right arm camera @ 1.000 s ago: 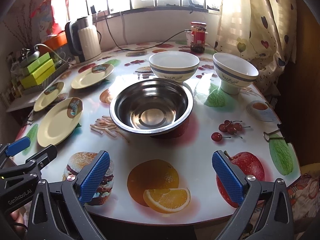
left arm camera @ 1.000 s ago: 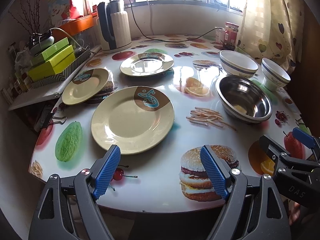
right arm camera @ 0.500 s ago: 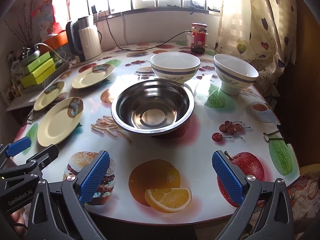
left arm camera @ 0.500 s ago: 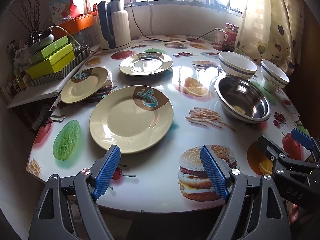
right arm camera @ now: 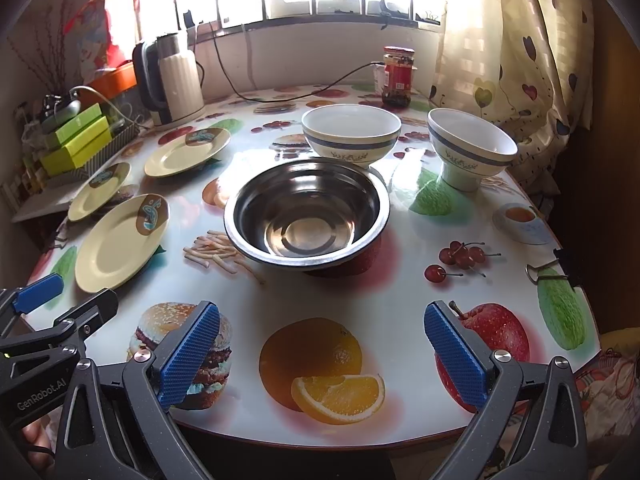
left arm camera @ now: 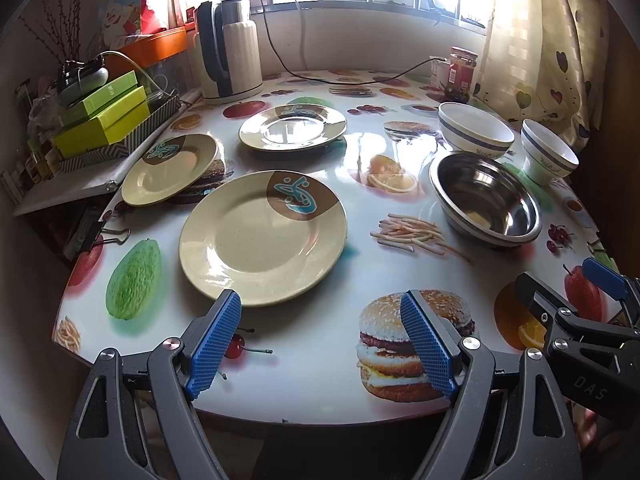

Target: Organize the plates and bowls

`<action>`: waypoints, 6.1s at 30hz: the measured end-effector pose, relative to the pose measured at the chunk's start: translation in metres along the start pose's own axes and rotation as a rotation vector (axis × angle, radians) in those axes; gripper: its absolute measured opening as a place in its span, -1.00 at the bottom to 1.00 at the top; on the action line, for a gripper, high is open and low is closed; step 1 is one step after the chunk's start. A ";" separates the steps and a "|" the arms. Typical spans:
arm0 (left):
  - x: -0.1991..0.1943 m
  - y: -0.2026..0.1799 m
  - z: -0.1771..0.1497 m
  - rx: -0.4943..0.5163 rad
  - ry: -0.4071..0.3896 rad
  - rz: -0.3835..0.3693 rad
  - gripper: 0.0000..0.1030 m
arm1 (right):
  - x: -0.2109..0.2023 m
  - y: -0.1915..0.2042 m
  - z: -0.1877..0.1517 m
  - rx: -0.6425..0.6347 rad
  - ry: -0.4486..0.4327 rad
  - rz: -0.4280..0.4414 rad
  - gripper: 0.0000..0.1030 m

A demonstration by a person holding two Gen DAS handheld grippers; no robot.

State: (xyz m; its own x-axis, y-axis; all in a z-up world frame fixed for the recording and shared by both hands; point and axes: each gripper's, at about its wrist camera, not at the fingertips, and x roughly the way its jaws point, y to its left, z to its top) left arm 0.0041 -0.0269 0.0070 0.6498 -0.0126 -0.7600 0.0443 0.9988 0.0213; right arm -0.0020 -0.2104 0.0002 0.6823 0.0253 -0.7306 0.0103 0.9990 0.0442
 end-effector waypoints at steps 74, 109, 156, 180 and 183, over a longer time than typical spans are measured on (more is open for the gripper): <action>0.009 0.242 0.086 -0.349 -0.079 0.157 -0.04 | 0.064 0.202 0.184 -0.356 0.095 0.656 -0.11; 0.123 0.297 0.093 -0.520 0.085 -0.014 -0.32 | 0.216 0.267 0.186 -0.324 0.333 0.624 -0.56; 0.106 0.285 0.096 -0.534 0.066 -0.071 -0.71 | 0.198 0.248 0.189 -0.232 0.344 0.676 -0.74; 0.069 0.208 0.079 -0.431 0.072 -0.139 -0.70 | 0.134 0.166 0.162 -0.149 0.299 0.631 -0.74; 0.069 0.200 0.075 -0.422 0.085 -0.148 -0.70 | 0.130 0.157 0.156 -0.137 0.305 0.614 -0.74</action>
State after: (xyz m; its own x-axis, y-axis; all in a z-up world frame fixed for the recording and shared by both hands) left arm 0.1149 0.1682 0.0080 0.5945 -0.1699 -0.7860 -0.1929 0.9187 -0.3445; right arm 0.2022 -0.0559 0.0184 0.2991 0.5759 -0.7608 -0.4169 0.7961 0.4387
